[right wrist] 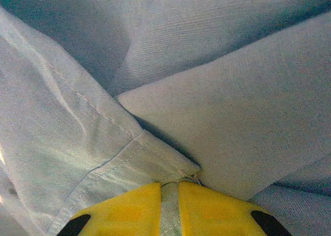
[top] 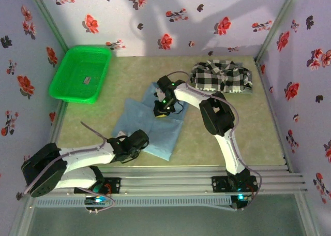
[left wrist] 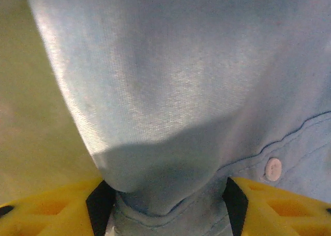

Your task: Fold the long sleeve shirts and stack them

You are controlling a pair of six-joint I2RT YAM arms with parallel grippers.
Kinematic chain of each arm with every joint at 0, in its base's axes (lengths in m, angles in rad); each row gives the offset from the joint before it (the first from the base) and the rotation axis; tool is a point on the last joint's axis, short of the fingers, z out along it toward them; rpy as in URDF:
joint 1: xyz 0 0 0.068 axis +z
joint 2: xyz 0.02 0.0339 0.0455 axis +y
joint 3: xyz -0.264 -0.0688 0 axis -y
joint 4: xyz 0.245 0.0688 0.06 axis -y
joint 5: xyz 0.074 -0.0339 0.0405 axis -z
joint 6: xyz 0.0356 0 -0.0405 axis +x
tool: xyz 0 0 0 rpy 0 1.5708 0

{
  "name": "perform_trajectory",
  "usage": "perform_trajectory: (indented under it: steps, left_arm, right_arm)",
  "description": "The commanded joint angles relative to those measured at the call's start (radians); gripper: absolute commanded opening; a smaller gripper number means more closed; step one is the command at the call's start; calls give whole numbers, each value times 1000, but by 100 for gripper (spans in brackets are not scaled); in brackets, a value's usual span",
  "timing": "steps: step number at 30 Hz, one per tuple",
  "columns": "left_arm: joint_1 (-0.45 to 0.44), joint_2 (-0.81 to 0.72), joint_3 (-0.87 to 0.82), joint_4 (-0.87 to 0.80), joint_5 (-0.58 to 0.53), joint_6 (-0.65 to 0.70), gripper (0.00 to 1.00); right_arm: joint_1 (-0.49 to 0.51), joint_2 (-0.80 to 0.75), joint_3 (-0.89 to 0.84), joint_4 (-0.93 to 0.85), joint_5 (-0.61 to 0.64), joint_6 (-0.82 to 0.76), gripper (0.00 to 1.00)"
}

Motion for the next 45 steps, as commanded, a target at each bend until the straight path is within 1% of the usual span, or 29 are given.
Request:
perform_trajectory:
  steps: [1,4,6,7,8,9,10,13,15,17,20,22,25,27,29,32,35,36,37,39,43,45]
  left_arm:
    - [-4,44,7,36,-26,-32,61]
    - [0,37,-1,5,-40,-37,50]
    - [23,19,-5,-8,-41,-7,39]
    - [39,1,4,-42,-36,24,33]
    - [50,-19,23,-95,-34,59,26]
    - [65,-46,58,-182,-34,103,16]
    - [78,-74,91,-270,-32,152,12]
    - [131,-139,167,-449,-2,310,6]
    - [166,-163,223,-547,19,431,5]
    - [202,-155,298,-635,52,568,4]
    - [242,-86,439,-793,99,766,3]
    - [248,-12,541,-884,110,886,3]
    - [251,109,700,-1036,88,1035,1]
    - [248,169,792,-1112,62,1108,1]
    - [241,215,872,-1160,42,1178,1]
    - [215,310,991,-1233,7,1275,0]
    - [171,412,1102,-1310,-36,1345,0]
    - [158,439,1132,-1328,-45,1361,0]
    - [146,468,1157,-1344,-57,1374,0]
    - [129,508,1199,-1364,-77,1394,0]
    - [109,586,1290,-1403,-112,1438,0]
    - [101,629,1339,-1421,-126,1460,0]
  right_arm:
    - [-5,23,-27,-60,-4,-26,19]
    - [-5,20,-29,-63,-6,-27,19]
    - [-5,12,-36,-60,-1,-26,19]
    - [-5,7,-41,-63,1,-25,19]
    - [-5,3,-48,-60,-1,-22,19]
    - [-5,-5,-60,-54,-2,-15,19]
    - [-5,-17,-78,-39,-5,0,19]
    - [-2,-56,-154,19,-14,55,18]
    - [2,-80,-206,64,-15,108,18]
    - [15,-104,-261,122,-36,169,18]
    - [49,-139,-336,210,-33,280,18]
    - [81,-168,-403,316,-42,396,18]
    - [114,-205,-484,462,-51,548,19]
    - [120,-227,-526,553,-65,639,20]
    - [119,-248,-555,613,-68,700,21]
    - [113,-263,-576,676,-101,767,27]
    - [90,-305,-597,681,-111,780,32]
    - [74,-327,-603,665,-110,769,36]
    - [58,-346,-604,637,-111,750,38]
    - [15,-384,-589,532,-98,685,41]
    - [-93,-461,-579,365,-83,568,49]
    - [-146,-493,-585,323,-75,534,50]
